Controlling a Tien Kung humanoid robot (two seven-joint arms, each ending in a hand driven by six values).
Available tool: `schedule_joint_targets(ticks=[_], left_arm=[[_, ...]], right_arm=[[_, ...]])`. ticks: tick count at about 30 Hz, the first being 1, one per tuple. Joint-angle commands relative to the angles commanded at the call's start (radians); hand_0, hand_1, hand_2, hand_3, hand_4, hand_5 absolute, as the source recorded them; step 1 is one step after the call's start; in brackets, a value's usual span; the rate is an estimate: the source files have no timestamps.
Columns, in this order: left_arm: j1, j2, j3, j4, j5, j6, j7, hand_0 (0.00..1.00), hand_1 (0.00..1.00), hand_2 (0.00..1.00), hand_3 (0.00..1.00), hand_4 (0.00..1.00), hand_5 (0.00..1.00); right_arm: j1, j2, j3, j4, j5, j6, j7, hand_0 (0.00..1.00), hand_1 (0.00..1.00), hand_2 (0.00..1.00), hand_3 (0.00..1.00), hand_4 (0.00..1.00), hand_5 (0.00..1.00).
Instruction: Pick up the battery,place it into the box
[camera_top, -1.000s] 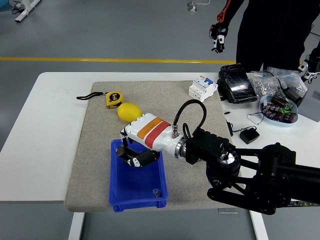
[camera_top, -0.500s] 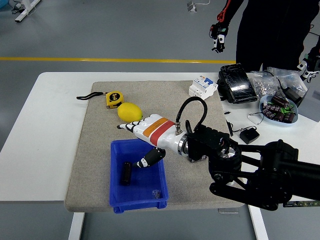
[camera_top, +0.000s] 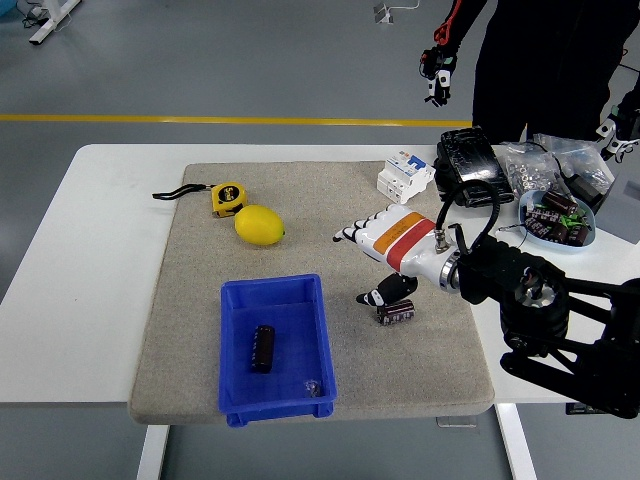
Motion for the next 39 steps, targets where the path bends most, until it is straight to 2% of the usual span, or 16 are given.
schedule_joint_targets(ticks=[10,11,16,17,22,23,28,29,34,35,39], left_arm=[[0.005,-0.009,-0.006,0.001,0.003,0.002,0.001,0.646,0.635,0.64,0.578,0.627,0.57],[0.005,-0.009,-0.006,0.001,0.003,0.001,0.001,0.646,0.637,0.64,0.578,0.626,0.568],[0.008,-0.011,-0.008,0.0,0.005,0.001,0.001,0.646,0.637,0.64,0.578,0.626,0.568],[0.008,-0.012,-0.008,0.0,0.006,0.0,0.001,0.646,0.64,0.647,0.579,0.626,0.568],[0.011,-0.014,-0.008,-0.001,0.006,-0.001,0.001,0.646,0.64,0.647,0.579,0.626,0.568],[0.012,-0.015,-0.008,-0.001,0.006,-0.001,0.001,0.646,0.64,0.649,0.577,0.626,0.568],[0.016,-0.019,-0.004,-0.002,0.001,-0.001,0.0,0.646,0.64,0.649,0.577,0.626,0.568],[0.016,-0.019,-0.003,-0.003,0.001,-0.001,0.0,0.646,0.641,0.648,0.577,0.627,0.571],[0.015,-0.021,-0.002,-0.004,0.003,-0.002,-0.001,0.646,0.641,0.648,0.577,0.627,0.571],[0.015,-0.021,-0.002,-0.004,0.003,-0.003,-0.001,0.646,0.641,0.649,0.578,0.626,0.573],[0.012,-0.021,0.001,-0.004,0.001,-0.003,-0.003,0.646,0.641,0.649,0.578,0.626,0.573]], right_arm=[[-0.066,0.019,-0.028,-0.105,-0.018,-0.044,0.03,0.422,0.556,0.706,0.727,0.928,0.449],[-0.071,0.023,-0.032,-0.114,-0.019,-0.049,0.033,0.393,0.534,0.677,0.653,0.922,0.452],[-0.085,0.037,-0.045,-0.145,-0.013,-0.075,0.045,0.393,0.534,0.677,0.653,0.922,0.452],[-0.086,0.04,-0.045,-0.151,-0.012,-0.08,0.047,0.36,0.502,0.657,0.57,0.911,0.449],[-0.086,0.053,-0.057,-0.19,-0.011,-0.109,0.059,0.36,0.502,0.657,0.57,0.911,0.449],[-0.086,0.055,-0.061,-0.201,-0.015,-0.115,0.061,0.339,0.477,0.632,0.522,0.9,0.451],[-0.093,0.065,-0.075,-0.238,-0.015,-0.132,0.071,0.339,0.477,0.632,0.522,0.9,0.451],[-0.094,0.066,-0.077,-0.245,-0.015,-0.134,0.073,0.327,0.461,0.601,0.508,0.885,0.449],[-0.094,0.068,-0.08,-0.26,-0.013,-0.147,0.079,0.327,0.461,0.601,0.508,0.885,0.449],[-0.093,0.068,-0.079,-0.263,-0.012,-0.149,0.08,0.302,0.434,0.556,0.497,0.863,0.439],[-0.091,0.065,-0.076,-0.27,-0.011,-0.158,0.083,0.302,0.434,0.556,0.497,0.863,0.439]])
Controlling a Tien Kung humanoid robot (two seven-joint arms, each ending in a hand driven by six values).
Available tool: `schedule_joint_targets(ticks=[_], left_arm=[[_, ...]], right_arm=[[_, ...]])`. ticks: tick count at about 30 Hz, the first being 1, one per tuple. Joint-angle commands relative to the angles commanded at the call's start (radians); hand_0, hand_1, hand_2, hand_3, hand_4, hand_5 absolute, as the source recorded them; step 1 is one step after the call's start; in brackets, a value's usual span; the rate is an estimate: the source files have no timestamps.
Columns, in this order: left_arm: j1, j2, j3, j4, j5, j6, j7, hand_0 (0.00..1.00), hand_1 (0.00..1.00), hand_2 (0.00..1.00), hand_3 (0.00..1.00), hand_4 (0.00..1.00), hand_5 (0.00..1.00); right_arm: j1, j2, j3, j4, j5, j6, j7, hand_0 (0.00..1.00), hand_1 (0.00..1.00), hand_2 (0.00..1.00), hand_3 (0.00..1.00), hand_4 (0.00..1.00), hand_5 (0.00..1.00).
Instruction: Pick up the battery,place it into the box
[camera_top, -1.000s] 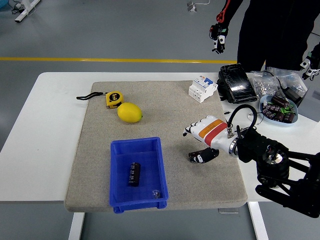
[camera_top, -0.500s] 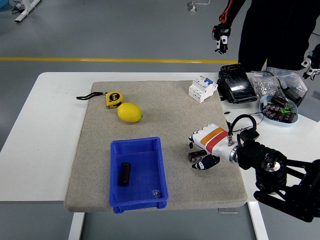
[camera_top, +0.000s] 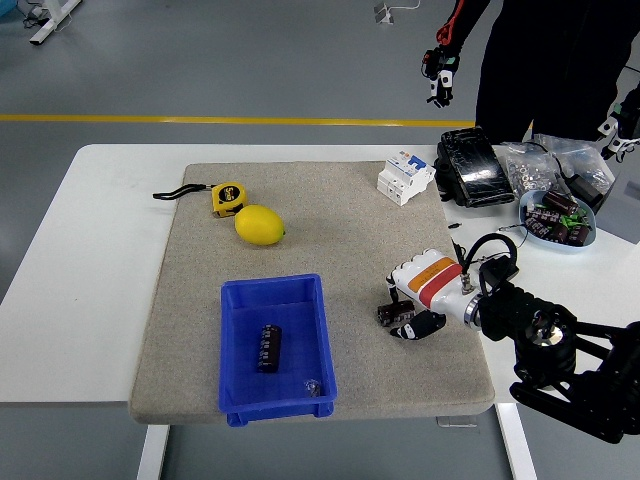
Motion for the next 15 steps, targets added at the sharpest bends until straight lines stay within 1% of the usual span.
schedule_joint_targets(ticks=[1,2,7,8,13,14,15], left_arm=[[-0.001,0.0,0.0,0.0,0.0,0.0,0.0,0.646,0.641,0.649,0.578,0.626,0.573],[-0.002,0.0,0.001,0.0,-0.001,0.001,-0.001,0.645,0.643,0.652,0.578,0.626,0.575],[-0.005,-0.001,0.002,0.0,-0.002,0.001,-0.002,0.645,0.643,0.652,0.578,0.626,0.575],[-0.006,-0.001,0.003,0.0,-0.002,0.001,-0.002,0.645,0.644,0.652,0.577,0.625,0.575],[-0.008,-0.002,0.007,0.0,-0.009,0.003,-0.004,0.645,0.644,0.652,0.577,0.625,0.575],[-0.008,-0.003,0.006,0.0,-0.008,0.003,-0.004,0.645,0.644,0.652,0.577,0.624,0.576],[-0.008,-0.003,0.006,0.0,-0.007,0.002,-0.004,0.645,0.644,0.652,0.577,0.624,0.576]], right_arm=[[0.001,-0.001,0.001,-0.001,0.0,-0.003,0.002,0.302,0.434,0.556,0.497,0.863,0.439],[0.001,-0.002,0.002,-0.002,0.001,-0.008,0.003,0.264,0.403,0.502,0.482,0.831,0.418],[0.001,-0.004,0.005,-0.01,0.004,-0.024,0.011,0.264,0.403,0.502,0.482,0.831,0.418],[0.001,-0.004,0.004,-0.012,0.005,-0.025,0.012,0.231,0.387,0.479,0.472,0.818,0.421],[-0.003,-0.007,0.0,-0.017,0.013,-0.027,0.015,0.231,0.387,0.479,0.472,0.818,0.421],[-0.004,-0.007,0.0,-0.016,0.014,-0.029,0.016,0.222,0.381,0.468,0.468,0.796,0.41],[-0.004,-0.006,0.0,-0.015,0.016,-0.031,0.016,0.222,0.381,0.468,0.468,0.796,0.41]])
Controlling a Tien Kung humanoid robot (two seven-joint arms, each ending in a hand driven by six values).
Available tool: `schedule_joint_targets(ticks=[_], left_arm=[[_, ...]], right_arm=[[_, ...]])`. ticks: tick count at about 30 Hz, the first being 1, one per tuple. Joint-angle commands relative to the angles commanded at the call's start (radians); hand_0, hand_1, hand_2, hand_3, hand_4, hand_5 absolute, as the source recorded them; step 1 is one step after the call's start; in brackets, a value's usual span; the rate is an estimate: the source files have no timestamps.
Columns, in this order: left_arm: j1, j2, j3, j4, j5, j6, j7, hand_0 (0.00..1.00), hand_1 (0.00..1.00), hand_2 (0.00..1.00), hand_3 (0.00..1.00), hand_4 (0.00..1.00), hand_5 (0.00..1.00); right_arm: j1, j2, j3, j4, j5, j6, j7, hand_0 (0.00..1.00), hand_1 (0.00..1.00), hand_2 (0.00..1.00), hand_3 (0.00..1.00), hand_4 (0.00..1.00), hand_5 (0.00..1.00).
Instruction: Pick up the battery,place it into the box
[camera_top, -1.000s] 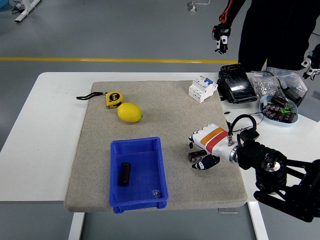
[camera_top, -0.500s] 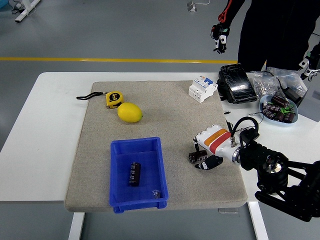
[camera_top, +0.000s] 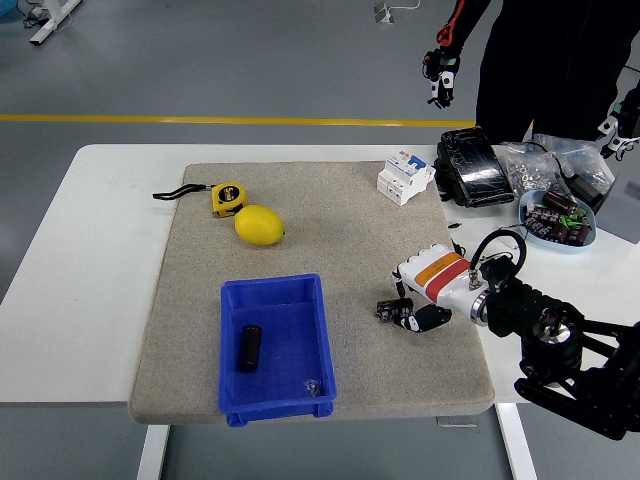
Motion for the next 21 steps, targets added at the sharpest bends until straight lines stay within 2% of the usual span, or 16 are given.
schedule_joint_targets(ticks=[16,17,21], left_arm=[[-0.002,-0.001,-0.002,0.0,0.004,-0.002,0.0,0.645,0.643,0.652,0.576,0.625,0.578],[-0.002,-0.001,-0.003,0.0,0.005,-0.002,0.0,0.645,0.644,0.652,0.576,0.623,0.577],[-0.002,-0.001,-0.002,0.0,0.003,-0.001,-0.001,0.645,0.644,0.652,0.576,0.623,0.577]], right_arm=[[-0.002,0.005,-0.001,0.004,0.018,-0.016,0.004,0.245,0.402,0.489,0.48,0.781,0.394],[-0.001,0.004,-0.001,0.005,0.018,-0.015,0.004,0.232,0.391,0.466,0.462,0.752,0.386],[-0.001,0.002,0.0,0.003,0.024,-0.008,0.006,0.232,0.391,0.466,0.462,0.752,0.386]])
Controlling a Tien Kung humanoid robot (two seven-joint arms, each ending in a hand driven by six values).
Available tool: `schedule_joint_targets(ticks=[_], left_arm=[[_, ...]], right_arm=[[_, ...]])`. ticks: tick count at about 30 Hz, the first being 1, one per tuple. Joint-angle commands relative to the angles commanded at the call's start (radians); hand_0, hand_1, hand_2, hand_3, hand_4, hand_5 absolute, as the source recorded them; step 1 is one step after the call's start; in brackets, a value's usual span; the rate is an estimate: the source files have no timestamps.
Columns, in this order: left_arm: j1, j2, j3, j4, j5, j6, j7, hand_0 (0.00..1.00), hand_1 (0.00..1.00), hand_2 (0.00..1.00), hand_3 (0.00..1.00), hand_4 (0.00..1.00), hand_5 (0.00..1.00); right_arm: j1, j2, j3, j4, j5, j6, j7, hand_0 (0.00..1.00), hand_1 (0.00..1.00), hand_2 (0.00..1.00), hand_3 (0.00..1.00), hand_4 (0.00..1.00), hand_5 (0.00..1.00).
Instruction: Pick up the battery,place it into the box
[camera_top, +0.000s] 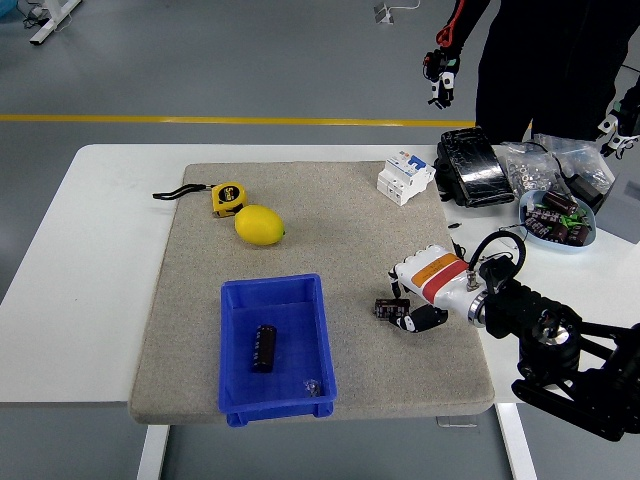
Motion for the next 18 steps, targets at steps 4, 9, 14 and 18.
schedule_joint_targets(ticks=[4,9,14,18], left_arm=[[0.0,0.0,0.0,0.0,0.001,-0.001,0.0,0.645,0.643,0.65,0.576,0.623,0.577],[0.0,0.0,-0.001,0.0,0.004,-0.003,0.0,0.645,0.643,0.651,0.577,0.623,0.576],[0.001,0.001,-0.004,0.0,0.007,-0.004,0.0,0.645,0.643,0.648,0.577,0.623,0.577],[0.002,0.002,-0.006,0.0,0.01,-0.005,0.001,0.645,0.643,0.648,0.577,0.623,0.577]], right_arm=[[-0.001,0.0,-0.001,0.0,0.01,0.002,0.001,0.21,0.384,0.435,0.445,0.726,0.378],[-0.001,-0.002,0.001,0.008,0.011,0.002,0.002,0.202,0.368,0.428,0.436,0.709,0.374],[0.003,-0.013,0.013,0.03,0.004,0.003,0.0,0.197,0.365,0.423,0.435,0.708,0.38],[0.006,-0.021,0.023,0.048,-0.006,0.005,-0.002,0.197,0.365,0.423,0.435,0.708,0.38]])
